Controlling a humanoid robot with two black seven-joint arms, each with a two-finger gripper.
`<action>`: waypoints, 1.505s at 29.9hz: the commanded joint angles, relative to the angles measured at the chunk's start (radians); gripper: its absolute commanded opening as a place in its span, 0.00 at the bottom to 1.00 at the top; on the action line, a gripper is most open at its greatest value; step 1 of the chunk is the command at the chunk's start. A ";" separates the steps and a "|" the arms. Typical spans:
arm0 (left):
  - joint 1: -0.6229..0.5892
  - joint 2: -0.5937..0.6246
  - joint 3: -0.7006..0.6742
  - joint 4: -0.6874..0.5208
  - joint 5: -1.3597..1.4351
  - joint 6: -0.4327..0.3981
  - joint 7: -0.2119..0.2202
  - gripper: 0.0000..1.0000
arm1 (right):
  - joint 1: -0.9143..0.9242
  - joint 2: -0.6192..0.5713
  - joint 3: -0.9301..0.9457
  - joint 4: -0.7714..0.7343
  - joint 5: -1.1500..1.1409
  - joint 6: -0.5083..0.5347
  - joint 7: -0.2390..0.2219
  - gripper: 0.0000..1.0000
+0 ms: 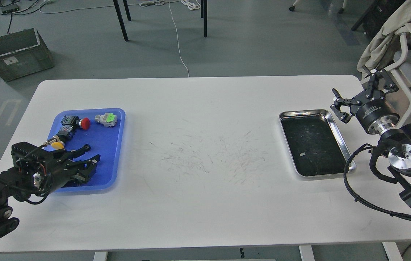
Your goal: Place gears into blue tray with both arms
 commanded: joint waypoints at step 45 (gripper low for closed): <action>-0.412 -0.590 -0.331 0.919 -1.931 -0.676 -0.038 0.98 | 0.096 0.121 0.059 -0.001 0.005 -0.122 -0.138 0.99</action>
